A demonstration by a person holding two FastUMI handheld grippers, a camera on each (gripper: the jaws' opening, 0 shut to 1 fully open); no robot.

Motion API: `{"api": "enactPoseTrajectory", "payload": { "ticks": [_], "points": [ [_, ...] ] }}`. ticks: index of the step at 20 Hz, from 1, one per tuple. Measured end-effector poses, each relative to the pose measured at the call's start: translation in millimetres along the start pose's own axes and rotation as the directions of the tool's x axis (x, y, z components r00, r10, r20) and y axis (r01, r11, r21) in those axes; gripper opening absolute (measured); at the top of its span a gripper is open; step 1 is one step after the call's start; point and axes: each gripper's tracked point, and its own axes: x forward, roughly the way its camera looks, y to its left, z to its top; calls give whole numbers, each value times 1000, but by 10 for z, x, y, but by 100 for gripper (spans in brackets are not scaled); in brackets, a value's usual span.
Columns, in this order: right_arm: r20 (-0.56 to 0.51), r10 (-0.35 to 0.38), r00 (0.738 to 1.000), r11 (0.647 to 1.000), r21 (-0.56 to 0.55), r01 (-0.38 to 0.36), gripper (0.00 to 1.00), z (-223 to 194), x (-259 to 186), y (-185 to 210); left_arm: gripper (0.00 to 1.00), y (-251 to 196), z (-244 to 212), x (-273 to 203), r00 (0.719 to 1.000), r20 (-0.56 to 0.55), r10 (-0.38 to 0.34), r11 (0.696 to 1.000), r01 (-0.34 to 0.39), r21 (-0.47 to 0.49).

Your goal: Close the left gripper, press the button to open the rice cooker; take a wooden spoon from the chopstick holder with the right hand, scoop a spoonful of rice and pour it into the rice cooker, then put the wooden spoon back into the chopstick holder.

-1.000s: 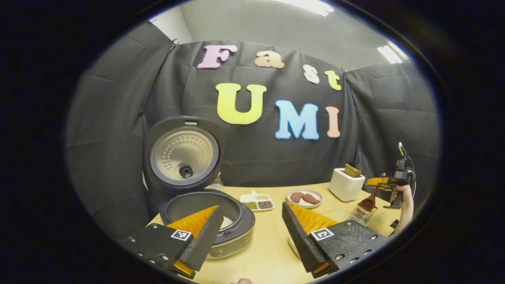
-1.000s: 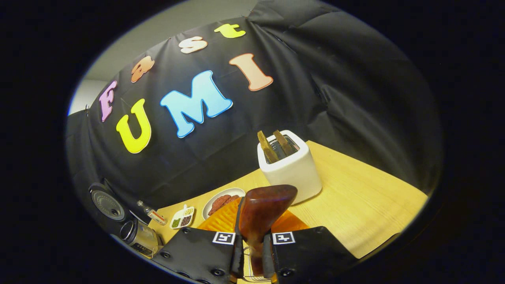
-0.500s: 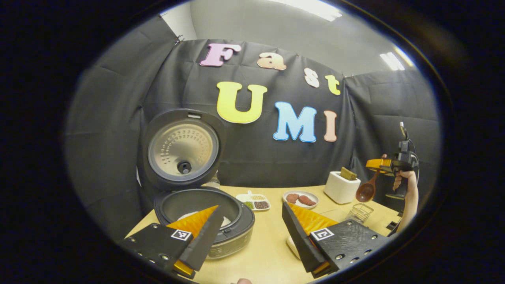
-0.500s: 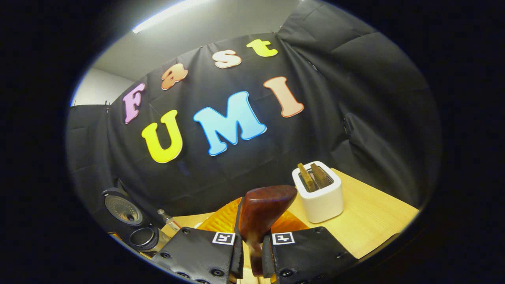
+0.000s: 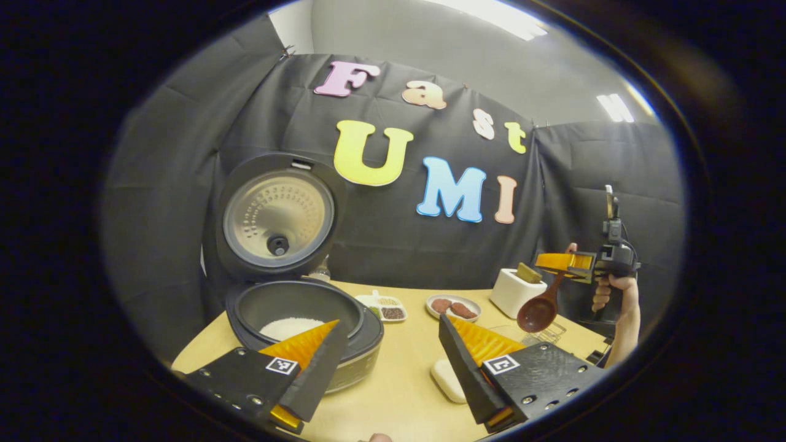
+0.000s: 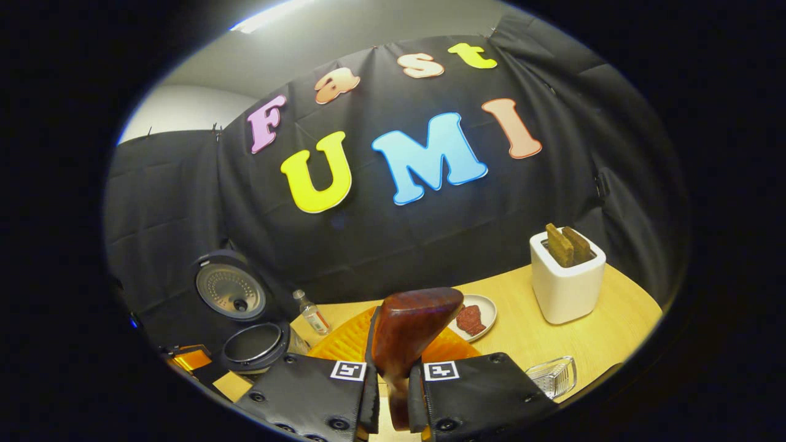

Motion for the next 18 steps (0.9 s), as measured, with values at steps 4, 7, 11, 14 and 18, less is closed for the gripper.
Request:
{"api": "enactPoseTrajectory", "payload": {
  "ticks": [4, 7, 11, 14, 18],
  "points": [
    [-96, -20, 995, 998, -62, 14, 20, -430, 128, 90, 96, 9, -43, -89, 1000, -3, -6, 1000, 6, -18],
    [-175, -28, 984, 993, -115, 7, 20, -754, 187, 156, 94, 54, -75, -121, 1000, 0, 0, 1000, 0, -20],
    [-274, -66, 959, 992, -120, 34, 20, -1162, 226, 73, 91, 128, -50, -194, 1000, 11, 12, 1000, -12, -5],
    [-321, -48, 946, 996, -90, 20, 20, -1333, 210, 139, 91, 153, -44, -211, 1000, 15, 13, 1000, -13, 5],
    [-346, -46, 937, 998, -55, 28, 20, -1422, 208, 230, 91, 273, -34, -228, 999, 24, 36, 999, -36, 6]
  ]
}}
